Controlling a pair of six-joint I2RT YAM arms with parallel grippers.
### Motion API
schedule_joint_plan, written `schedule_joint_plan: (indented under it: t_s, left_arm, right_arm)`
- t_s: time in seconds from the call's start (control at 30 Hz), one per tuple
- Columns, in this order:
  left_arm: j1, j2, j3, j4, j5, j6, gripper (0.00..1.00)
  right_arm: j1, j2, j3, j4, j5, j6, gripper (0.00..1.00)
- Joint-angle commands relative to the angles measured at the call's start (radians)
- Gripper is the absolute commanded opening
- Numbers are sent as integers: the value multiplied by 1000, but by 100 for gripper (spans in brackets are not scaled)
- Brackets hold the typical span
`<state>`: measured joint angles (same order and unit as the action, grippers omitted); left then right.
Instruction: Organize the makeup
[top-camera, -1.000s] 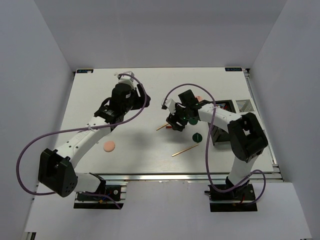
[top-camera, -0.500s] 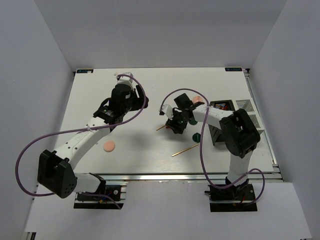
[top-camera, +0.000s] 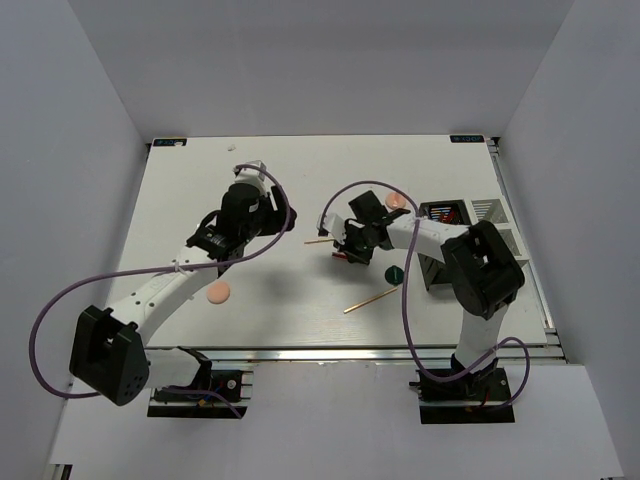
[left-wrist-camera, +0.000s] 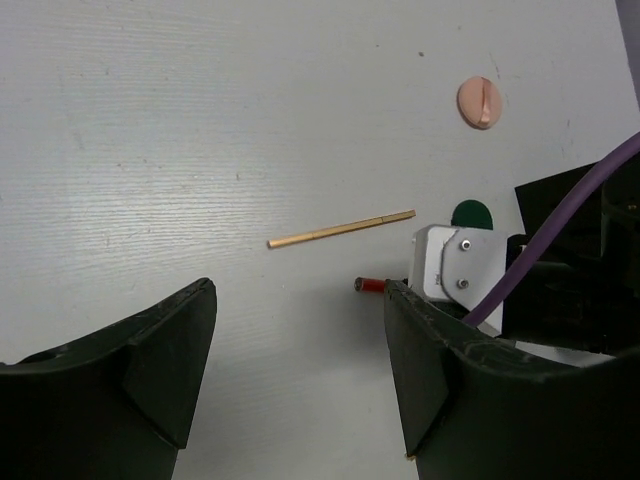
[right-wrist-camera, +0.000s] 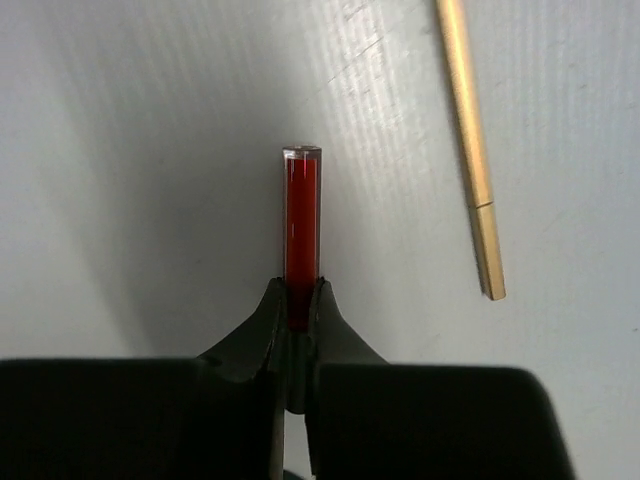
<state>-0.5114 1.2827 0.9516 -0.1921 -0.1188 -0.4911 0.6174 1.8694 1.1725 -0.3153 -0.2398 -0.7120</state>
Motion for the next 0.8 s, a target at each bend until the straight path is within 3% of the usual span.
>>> schedule_joint_plan:
  t_s: [0.0, 0.23, 0.37, 0.47, 0.5, 0.67, 0.77]
  left_arm:
    - [5, -66, -34, 92, 45, 3, 77]
    - [5, -49, -143, 319, 203, 100, 78]
    - [5, 62, -169, 450, 251, 180, 78]
    - [5, 191, -36, 386, 315, 200, 77]
    - [5, 220, -10, 372, 336, 198, 77]
    - [7, 316, 20, 400, 403, 60, 75]
    - [5, 313, 0, 425, 406, 37, 75]
  right_arm:
    - [-5, -65, -63, -51, -77, -53, 0]
    - [-88, -323, -60, -45, -430, -44, 0]
    - [-189, -443, -74, 108, -543, 148, 0]
    - [-313, -583, -192, 528, -414, 470, 0]
    - [-359, -607, -224, 592, -368, 502, 0]
    - [-390, -677, -402, 782, 53, 543, 0]
    - [-406, -682, -445, 812, 108, 539, 0]
